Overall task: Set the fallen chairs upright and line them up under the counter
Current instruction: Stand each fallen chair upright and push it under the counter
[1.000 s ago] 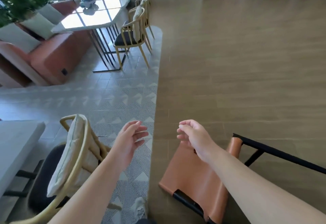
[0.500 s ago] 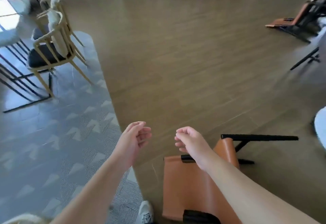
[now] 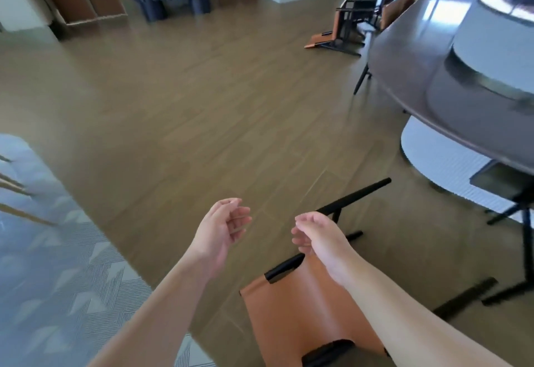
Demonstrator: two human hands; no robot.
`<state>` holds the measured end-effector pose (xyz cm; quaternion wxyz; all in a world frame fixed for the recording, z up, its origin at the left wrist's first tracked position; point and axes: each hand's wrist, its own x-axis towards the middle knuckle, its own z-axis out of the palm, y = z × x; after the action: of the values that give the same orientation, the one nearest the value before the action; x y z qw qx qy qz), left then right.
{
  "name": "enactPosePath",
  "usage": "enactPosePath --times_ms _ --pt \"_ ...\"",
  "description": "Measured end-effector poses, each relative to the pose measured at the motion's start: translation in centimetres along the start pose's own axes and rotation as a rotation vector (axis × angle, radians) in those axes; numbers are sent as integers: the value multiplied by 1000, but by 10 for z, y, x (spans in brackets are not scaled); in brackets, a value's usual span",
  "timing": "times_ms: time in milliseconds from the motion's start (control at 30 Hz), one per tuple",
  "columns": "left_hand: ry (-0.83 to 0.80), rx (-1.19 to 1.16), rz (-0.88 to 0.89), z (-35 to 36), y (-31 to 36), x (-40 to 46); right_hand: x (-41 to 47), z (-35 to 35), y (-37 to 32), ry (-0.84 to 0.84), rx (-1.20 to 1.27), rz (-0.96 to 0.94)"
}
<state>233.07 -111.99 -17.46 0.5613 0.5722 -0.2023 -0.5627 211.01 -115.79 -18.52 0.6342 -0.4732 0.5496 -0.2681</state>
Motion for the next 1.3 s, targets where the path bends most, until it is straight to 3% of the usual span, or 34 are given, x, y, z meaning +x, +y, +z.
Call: enactPosePath --times_ms 267,467,900,1300 --pt "-140 101 -13 53 2 22 9 -31 1 58 67 10" --pt "-303 157 -68 66 16 78 33 -29 -7 210 146 42" --pt "-694 376 -188 -7 84 253 117 119 -53 581 194 149" --pt "-967 456 -279 -11 83 213 47 153 -53 879 320 105"
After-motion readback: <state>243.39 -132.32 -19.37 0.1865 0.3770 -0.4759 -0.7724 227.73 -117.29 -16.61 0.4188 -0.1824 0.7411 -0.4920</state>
